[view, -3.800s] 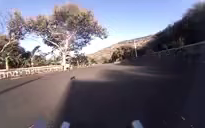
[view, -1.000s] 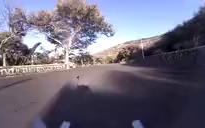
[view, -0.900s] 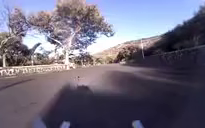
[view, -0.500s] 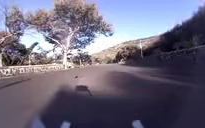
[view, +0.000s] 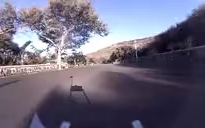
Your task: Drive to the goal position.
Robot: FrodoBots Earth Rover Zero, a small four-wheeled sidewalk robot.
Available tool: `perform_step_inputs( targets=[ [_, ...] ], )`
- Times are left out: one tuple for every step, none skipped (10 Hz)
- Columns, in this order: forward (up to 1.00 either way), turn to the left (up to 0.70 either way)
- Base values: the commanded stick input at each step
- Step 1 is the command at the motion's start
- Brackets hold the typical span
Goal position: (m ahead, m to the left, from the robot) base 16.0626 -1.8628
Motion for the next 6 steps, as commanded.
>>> perform_step_inputs(
  targets=[
    [0.50,-0.07],
    [0.50,-0.39],
    [0.50,-0.17],
    [0.50,-0.27],
    [0.50,-0.47],
    [0.50,-0.14]
  ],
)
